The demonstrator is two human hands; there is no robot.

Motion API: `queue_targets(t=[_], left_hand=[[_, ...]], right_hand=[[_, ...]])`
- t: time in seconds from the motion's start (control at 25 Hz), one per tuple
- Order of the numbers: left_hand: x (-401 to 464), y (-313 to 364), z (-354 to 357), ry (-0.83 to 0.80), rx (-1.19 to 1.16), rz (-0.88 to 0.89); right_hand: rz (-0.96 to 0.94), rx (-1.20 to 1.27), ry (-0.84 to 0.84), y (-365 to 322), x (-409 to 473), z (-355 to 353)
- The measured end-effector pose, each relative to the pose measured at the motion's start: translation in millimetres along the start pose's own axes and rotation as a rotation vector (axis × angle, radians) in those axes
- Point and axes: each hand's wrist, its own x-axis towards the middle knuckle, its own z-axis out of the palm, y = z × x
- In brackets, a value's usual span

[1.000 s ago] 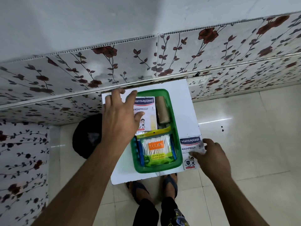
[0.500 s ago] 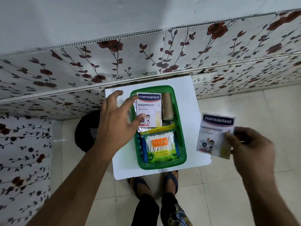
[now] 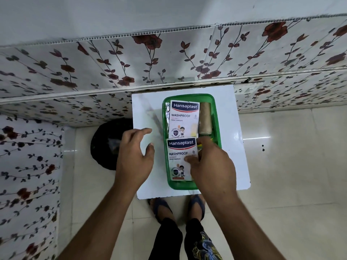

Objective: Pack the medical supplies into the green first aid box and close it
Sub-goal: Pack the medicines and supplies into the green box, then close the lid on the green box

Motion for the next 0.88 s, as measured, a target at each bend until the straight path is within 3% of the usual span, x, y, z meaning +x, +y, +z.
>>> queue_targets(t=[0.16,0.32,0.48,0.64,0.88], left_hand=[[5.4,3.1,1.7,-0.034,-0.061,-0.051],[16.5,-2.5,8.9,-0.176,-0.147,-0.295],[23.3,-5.2,24.4,-0.38,-0.183,-0.444],[28.5,-1.6,33.7,-0.372,-0.2,-0.489],[28.3,11.7,38.0,-0.35,-0.115,-0.479]], right_hand=[[-0.036,-0.03,0.039,-1.6,-5.0,-5.9],[-0.01,-0.033,0.276,25.4,-3.8,-36.4],[0.026,-0.094,-0.083,47.9,8.7,-31.4],[-0.083,-0.162,-0.025,52.4,12.9,-23.0],[-0.05,-0.111,0.053,64.6,4.0,-47.5]])
